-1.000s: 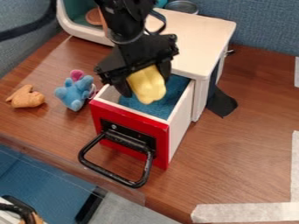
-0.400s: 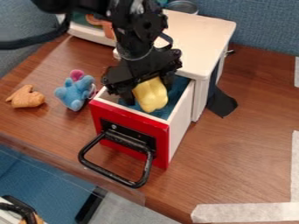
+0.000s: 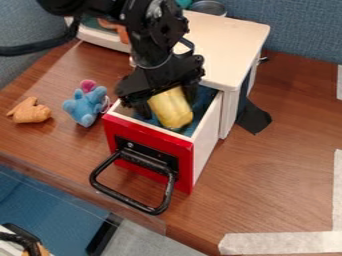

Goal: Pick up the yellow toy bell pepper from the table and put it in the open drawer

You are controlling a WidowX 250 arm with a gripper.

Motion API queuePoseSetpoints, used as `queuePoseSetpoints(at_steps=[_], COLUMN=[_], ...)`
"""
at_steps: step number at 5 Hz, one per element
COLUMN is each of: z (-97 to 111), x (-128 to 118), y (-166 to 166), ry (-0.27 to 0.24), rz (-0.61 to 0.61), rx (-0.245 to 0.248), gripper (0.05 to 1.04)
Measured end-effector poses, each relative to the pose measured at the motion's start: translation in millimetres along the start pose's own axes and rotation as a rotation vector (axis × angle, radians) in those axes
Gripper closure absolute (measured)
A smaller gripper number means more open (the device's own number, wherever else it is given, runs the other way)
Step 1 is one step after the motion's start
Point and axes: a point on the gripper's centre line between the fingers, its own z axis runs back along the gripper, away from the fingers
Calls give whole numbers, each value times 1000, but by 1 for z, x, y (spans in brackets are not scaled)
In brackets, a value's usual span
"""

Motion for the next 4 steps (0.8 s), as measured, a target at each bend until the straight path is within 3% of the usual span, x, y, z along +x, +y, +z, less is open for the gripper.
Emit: queuePoseSetpoints(at_steps=[2, 4], z=[27, 57], x=[14, 26], y=[4, 22], ry=[22, 73], rz=[17, -18], rx=[-43, -51], gripper=[83, 83])
